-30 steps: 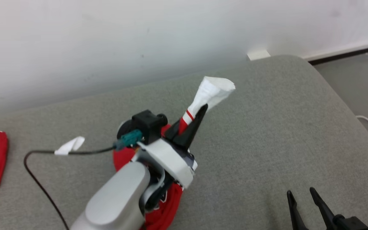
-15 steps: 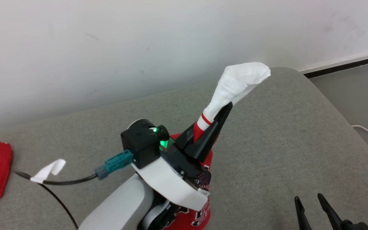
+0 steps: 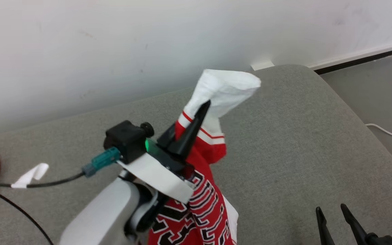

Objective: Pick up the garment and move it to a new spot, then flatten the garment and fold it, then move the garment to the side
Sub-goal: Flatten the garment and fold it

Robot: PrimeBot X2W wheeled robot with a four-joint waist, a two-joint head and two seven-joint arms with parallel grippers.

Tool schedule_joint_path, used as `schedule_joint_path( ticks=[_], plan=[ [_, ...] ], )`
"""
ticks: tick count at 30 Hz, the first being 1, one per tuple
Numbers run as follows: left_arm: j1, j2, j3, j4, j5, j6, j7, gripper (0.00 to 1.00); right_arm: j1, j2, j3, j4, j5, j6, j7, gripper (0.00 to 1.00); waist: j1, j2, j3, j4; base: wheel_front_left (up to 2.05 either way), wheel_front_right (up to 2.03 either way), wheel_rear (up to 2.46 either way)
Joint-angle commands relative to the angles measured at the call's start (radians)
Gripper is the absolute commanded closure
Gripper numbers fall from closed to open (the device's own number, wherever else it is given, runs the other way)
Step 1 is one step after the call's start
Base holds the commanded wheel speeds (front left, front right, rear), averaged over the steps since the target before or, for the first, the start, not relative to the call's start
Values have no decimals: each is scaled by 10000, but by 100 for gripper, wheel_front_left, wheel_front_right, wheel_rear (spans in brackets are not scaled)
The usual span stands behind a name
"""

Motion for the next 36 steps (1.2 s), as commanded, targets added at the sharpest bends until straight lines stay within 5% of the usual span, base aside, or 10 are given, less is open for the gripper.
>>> schedule_joint_path(
  ticks=[1, 7, 16, 20, 23, 25, 27, 36],
  plan=[
    [-217, 158, 102, 186, 138, 19, -89, 100, -25, -37, 22, -28, 20, -29, 10, 0, 1, 0, 75, -36, 0, 0, 0],
    [-1482, 736, 728, 2839, 924, 597, -257, 100, -355, 101, 243, -65, 11, -29, 10, 0, 1, 0, 687, -297, 0, 0, 0],
    [-3191, 774, 1510, 6290, 1527, 995, -1144, 100, -618, 277, 382, -58, -19, -29, 10, 0, 1, 0, 1494, -797, 0, 0, 0],
    [-3538, 732, 2051, 6697, 1938, 1156, -1210, 59, -717, 352, 435, -82, -64, -29, 10, 0, 1, 0, 1706, -906, 0, 0, 0],
    [-3400, 746, 2675, 6483, 2208, 1168, -1206, 60, -762, 391, 446, -79, -77, -29, 10, 0, 1, 0, 1811, -931, 0, 0, 0],
    [-3291, 674, 3243, 6080, 2403, 1224, -1208, 51, -819, 413, 450, -80, -100, -29, 10, 0, 1, 0, 1868, -896, 0, 0, 0],
    [-3045, 605, 3686, 5745, 2645, 1129, -1202, 0, -870, 433, 487, -57, -116, -29, 10, 0, 1, 0, 1895, -830, 0, 0, 0],
    [-2394, 96, 4593, 6171, 3281, 180, -1203, 0, -817, 483, 567, 106, -76, -29, 10, 0, 1, 0, 1664, -443, 0, 0, 0]
  ],
)
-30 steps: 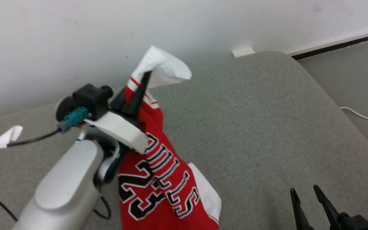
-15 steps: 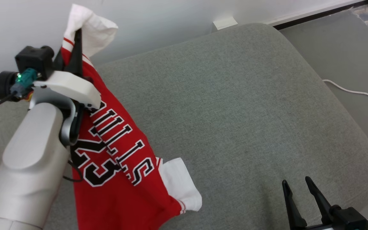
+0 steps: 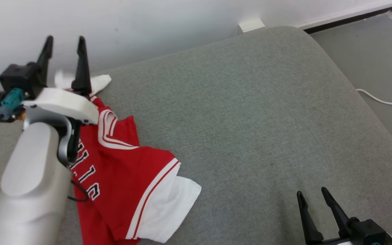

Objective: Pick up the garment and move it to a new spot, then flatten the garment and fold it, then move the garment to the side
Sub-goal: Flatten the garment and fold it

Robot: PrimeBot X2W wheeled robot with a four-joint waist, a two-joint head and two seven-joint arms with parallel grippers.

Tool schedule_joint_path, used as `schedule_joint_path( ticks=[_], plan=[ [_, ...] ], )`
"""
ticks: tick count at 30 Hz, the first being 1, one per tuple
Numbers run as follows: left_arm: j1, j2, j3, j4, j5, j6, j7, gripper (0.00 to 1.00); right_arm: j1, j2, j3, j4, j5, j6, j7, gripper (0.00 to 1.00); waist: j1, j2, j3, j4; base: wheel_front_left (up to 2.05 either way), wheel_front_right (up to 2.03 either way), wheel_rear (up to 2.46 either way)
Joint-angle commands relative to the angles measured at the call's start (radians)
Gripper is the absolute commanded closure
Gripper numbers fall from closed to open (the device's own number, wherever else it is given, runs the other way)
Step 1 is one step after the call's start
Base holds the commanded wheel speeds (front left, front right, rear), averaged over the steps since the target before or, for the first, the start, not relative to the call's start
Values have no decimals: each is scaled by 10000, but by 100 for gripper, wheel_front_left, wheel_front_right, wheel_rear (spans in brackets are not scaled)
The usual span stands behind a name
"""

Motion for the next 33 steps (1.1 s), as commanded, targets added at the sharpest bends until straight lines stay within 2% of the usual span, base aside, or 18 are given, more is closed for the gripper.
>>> schedule_joint_path(
  ticks=[1, 8, 14, 21, 33],
  plan=[
    [185, -20, 103, 17, 98, -82, -2, 0, 10, 18, -8, 43, 7, -29, 10, 0, -1, 0, -78, 94, 0, 0, 0],
    [1364, -780, 593, -832, 226, -573, -3, 0, 312, 27, -234, 57, 19, -29, 10, 0, -1, 0, -529, 518, 0, 0, 0],
    [3398, -1288, 927, -1784, 252, -865, -3, 0, 706, -51, -642, -87, -66, -29, 10, 0, -1, 0, -1248, 944, 0, 0, 0],
    [6183, -1744, 1517, -3434, 420, -866, -4, 0, 1191, -362, -1315, -314, -98, -29, 10, 0, -1, 0, -1949, 1755, 0, 0, 0],
    [9263, -2099, 2018, -5068, 916, -740, -4, 0, 1421, -415, -1653, -372, -122, -29, 11, 0, -1, 0, -2342, 2784, 0, 0, 0]
  ],
)
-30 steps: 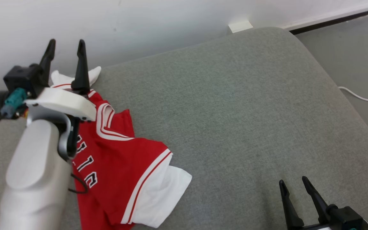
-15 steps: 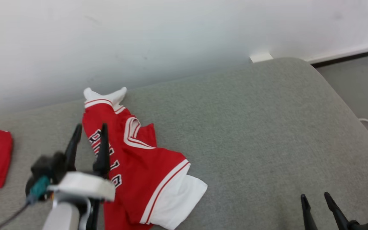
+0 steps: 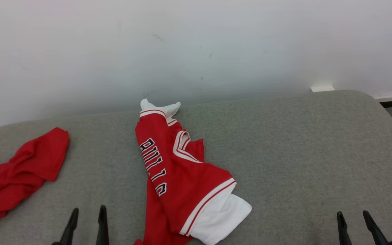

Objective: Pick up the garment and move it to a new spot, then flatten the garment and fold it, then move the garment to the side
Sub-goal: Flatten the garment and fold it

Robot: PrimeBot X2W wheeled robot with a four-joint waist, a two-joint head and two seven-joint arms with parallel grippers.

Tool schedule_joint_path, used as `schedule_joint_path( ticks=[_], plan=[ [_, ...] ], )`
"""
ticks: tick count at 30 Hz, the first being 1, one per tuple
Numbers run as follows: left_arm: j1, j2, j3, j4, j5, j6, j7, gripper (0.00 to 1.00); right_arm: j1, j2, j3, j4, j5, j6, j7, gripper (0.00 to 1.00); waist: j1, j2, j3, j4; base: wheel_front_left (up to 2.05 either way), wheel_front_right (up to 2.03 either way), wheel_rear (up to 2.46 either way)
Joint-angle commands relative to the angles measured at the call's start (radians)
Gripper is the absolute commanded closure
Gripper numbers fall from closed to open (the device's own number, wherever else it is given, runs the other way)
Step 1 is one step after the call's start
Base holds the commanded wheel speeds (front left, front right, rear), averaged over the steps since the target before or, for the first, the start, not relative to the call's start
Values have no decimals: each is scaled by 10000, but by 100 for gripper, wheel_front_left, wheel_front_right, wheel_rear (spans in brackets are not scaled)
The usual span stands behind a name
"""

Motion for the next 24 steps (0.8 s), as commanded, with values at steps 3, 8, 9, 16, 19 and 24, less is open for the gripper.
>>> schedule_joint_path(
  ticks=[3, 8, 9, 16, 19, 24],
  plan=[
    [580, -12, 36, -242, 258, 94, -4, 0, 162, 16, 15, 69, -1, -29, 11, 0, 1, 0, -140, 201, 0, 0, 0],
    [1254, -18, -190, -460, 170, 165, -4, 0, 254, 82, 53, 193, 55, -30, 11, 0, 1, 0, -274, 385, 0, 0, 0],
    [1349, -13, -210, -459, 197, 170, -4, 0, 272, 90, 64, 208, 58, -30, 11, 0, 1, 0, -294, 419, 0, 0, 0],
    [1468, -17, -313, -371, 393, 70, -4, 0, 202, 94, 167, 242, 27, -30, 11, 0, 1, 0, -353, 508, 0, 0, 0],
    [1394, -18, -271, -346, 436, 9, -4, 0, 163, 75, 206, 234, 25, -30, 11, 0, 1, 0, -363, 490, 0, 0, 0],
    [1393, -18, -267, -306, 524, -30, -4, 0, 85, 26, 315, 232, 10, -30, 11, 0, 1, 0, -386, 434, 0, 0, 0]
  ],
)
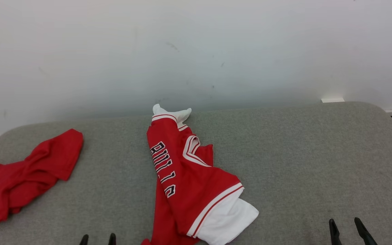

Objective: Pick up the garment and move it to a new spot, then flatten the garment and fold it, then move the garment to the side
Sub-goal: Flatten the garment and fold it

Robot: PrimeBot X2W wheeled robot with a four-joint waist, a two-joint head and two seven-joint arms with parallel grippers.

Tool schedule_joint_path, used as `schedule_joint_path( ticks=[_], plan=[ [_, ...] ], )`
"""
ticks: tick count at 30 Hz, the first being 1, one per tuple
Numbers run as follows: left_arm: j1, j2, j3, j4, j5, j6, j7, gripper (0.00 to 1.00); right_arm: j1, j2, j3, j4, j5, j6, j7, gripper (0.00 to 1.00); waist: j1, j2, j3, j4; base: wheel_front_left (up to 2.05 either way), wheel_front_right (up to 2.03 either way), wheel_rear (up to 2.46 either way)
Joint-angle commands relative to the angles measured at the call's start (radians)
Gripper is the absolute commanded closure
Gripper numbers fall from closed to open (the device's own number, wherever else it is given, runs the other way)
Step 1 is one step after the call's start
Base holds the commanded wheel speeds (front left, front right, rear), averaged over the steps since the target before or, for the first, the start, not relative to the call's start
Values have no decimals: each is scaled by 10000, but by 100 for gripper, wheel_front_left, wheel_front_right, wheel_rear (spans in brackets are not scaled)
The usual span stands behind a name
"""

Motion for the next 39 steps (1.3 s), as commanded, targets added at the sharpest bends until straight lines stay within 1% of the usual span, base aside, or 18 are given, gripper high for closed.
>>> schedule_joint_path(
  ticks=[1, 8, 11, 13, 14, 16, 21, 25, 28, 31, 35, 39],
  plan=[
    [8, 28, 18, 28, 81, -5, -4, 0, -91, -44, 23, -4, -24, -30, 11, 0, 0, 0, -1, -9, 0, 0, 0],
    [47, 27, -150, 324, 294, -133, -4, 0, -195, -190, 236, -59, -112, -30, 11, 0, 0, 0, 11, 19, 0, 0, 0],
    [130, 28, -299, 647, 352, -241, -4, 0, -425, -338, 513, -74, -75, -30, 11, 0, 0, 0, 21, 28, 0, 0, 0],
    [148, 39, -512, 949, 231, -371, -4, 0, -656, -449, 796, 92, 53, -30, 11, 0, 0, 0, 48, 53, 0, 0, 0],
    [114, 134, -663, 1135, 188, -449, -4, 0, -802, -514, 997, 258, 185, -30, 24, 0, 0, 0, 68, 74, 0, 0, 0],
    [-94, 347, -947, 1458, 60, -564, 106, 0, -1237, -645, 1507, 526, 568, -30, 447, 0, 0, 0, 121, 135, 0, 0, 0],
    [-702, 970, -1884, 1814, -570, -692, 710, 0, -2251, -1021, 3250, 803, 1894, -30, 2724, 0, 0, 0, 337, 328, 0, 0, 0],
    [-1238, 1606, -2727, 1926, -1368, -678, 1082, 0, -2887, -1162, 4317, 986, 2631, -28, 4107, 0, 0, 0, 560, 478, 0, 0, 0],
    [-1602, 1924, -3145, 1985, -1869, -679, 1207, 0, -3310, -1098, 4575, 1320, 2873, -30, 4668, 0, 0, 0, 785, 603, 0, 0, 0],
    [-1900, 2104, -3495, 2049, -2292, -681, 1228, 0, -3635, -898, 4583, 1778, 2809, -28, 5033, 0, 0, 0, 960, 726, 0, 0, 0],
    [-2237, 2266, -3849, 2144, -2775, -682, 1181, 0, -3967, -631, 4387, 2266, 2953, -30, 5355, 0, 0, 0, 1158, 874, 0, 0, 0],
    [-2500, 2424, -4189, 2242, -3113, -683, 1092, 0, -4261, -465, 4467, 2605, 2960, -28, 5551, 0, 0, 0, 1317, 988, 0, 0, 0]
  ],
)
